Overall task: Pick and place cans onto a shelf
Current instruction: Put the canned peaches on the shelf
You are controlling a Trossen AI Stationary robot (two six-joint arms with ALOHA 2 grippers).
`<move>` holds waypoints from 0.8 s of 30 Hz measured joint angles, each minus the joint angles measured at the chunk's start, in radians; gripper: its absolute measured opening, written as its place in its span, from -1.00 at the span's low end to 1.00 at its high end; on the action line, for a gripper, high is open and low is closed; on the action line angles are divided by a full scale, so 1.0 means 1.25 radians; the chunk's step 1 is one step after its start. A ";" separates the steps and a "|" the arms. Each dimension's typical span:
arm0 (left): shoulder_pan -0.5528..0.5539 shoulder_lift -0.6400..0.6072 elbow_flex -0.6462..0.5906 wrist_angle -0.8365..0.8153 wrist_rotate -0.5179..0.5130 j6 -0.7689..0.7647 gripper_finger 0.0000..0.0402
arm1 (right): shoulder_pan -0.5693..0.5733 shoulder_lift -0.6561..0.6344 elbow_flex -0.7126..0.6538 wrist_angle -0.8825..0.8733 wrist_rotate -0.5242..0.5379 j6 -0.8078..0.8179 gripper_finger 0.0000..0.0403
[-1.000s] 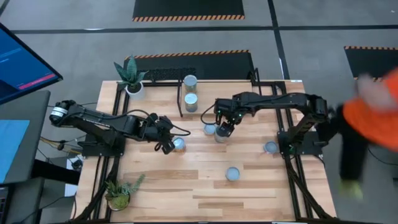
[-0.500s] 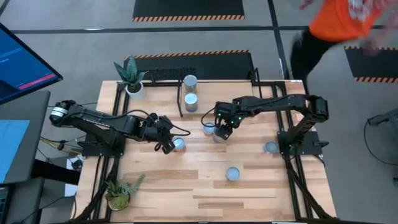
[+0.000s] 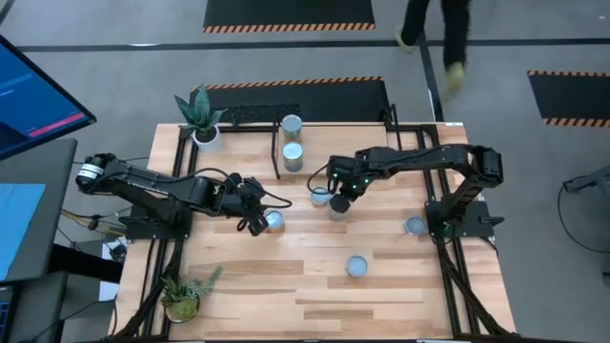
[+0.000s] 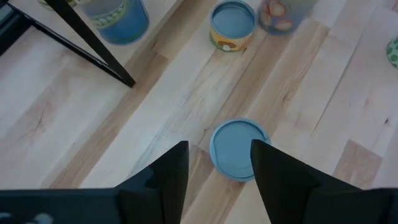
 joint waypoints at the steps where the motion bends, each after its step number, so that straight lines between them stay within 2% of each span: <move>1: 0.000 0.000 0.000 0.000 0.000 0.004 -0.19 | 0.000 -0.001 0.012 -0.005 0.002 -0.001 -0.95; 12: 0.000 0.000 0.000 -0.001 0.002 0.008 -0.19 | -0.032 -0.004 0.262 -0.122 0.030 -0.082 -0.98; 17: 0.000 0.000 0.000 -0.001 0.005 0.008 -0.19 | -0.112 -0.005 0.326 -0.123 0.063 -0.133 -0.99; 24: 0.000 0.000 0.000 -0.001 0.006 0.007 -0.19 | -0.258 0.019 0.332 -0.089 0.063 -0.188 -0.99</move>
